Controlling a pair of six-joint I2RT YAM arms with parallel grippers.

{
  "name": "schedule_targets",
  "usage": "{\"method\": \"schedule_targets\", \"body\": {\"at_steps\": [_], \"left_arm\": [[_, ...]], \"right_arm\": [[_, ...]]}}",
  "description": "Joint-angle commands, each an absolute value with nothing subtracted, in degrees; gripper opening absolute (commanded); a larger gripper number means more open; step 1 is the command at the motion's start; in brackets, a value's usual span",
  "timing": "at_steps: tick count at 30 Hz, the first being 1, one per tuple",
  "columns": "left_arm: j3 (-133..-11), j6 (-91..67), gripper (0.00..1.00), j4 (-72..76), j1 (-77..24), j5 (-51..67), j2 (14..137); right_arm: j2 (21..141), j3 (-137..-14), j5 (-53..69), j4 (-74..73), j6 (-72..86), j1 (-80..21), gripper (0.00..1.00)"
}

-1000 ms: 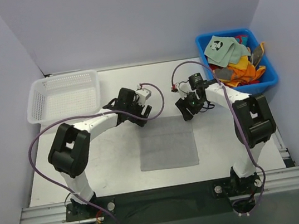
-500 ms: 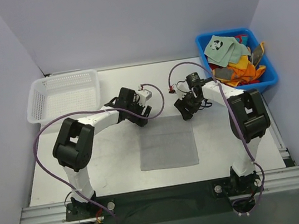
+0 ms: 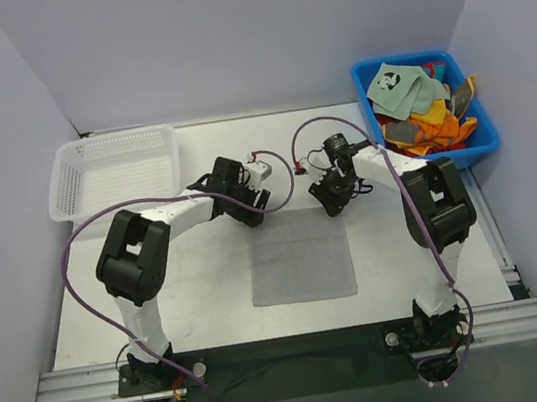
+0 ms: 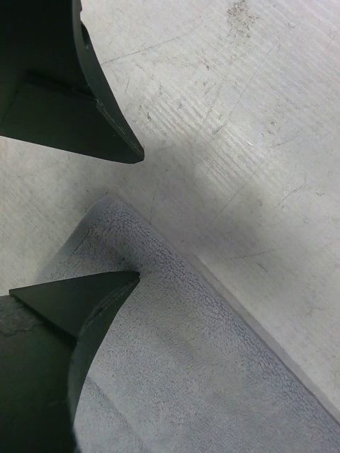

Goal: Fold and stack the towels
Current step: Fold the towel

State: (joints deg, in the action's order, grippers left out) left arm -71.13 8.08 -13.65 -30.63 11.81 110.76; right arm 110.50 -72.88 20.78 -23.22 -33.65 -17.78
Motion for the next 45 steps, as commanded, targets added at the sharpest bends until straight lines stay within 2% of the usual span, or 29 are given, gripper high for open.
{"method": "schedule_targets", "body": {"at_steps": [1,10,16,20,27,33,34,35,38,45], "left_arm": [[-73.8,8.5,0.73,-14.0,-30.1,13.8,111.4],[-75.1,9.6,0.72,-16.2,-29.2,16.5,111.7],[-75.8,9.8,0.72,-16.6,-28.8,17.7,112.1],[-76.7,9.8,0.66,-17.1,-28.7,18.4,113.2],[-78.0,9.8,0.5,-18.5,-28.7,18.8,114.9],[-79.0,10.2,0.28,-20.8,-28.7,19.5,116.1],[-78.8,10.5,0.23,-20.9,-28.7,19.4,115.9],[-78.7,10.5,0.13,-21.0,-28.5,19.2,115.8],[-78.5,10.5,0.01,-20.9,-28.0,19.2,115.1],[-78.6,9.3,0.0,-19.1,-25.1,17.9,107.8]], "right_arm": [[112.0,-74.6,19.7,-26.6,-34.5,-18.2,0.27],[113.5,-76.6,20.9,-29.3,-35.4,-17.9,0.0],[114.5,-78.0,21.7,-30.9,-35.7,-17.8,0.0],[114.7,-78.1,21.4,-31.1,-35.5,-17.8,0.0],[114.8,-78.0,21.3,-31.3,-35.3,-17.8,0.0],[114.8,-78.0,20.9,-31.4,-35.4,-17.7,0.0],[114.9,-78.0,20.9,-31.4,-35.3,-17.7,0.0],[114.9,-78.0,20.8,-31.4,-35.3,-17.7,0.0],[114.4,-78.0,21.4,-31.3,-35.3,-17.6,0.0],[108.0,-79.5,23.1,-30.6,-31.9,-16.7,0.0]]}}
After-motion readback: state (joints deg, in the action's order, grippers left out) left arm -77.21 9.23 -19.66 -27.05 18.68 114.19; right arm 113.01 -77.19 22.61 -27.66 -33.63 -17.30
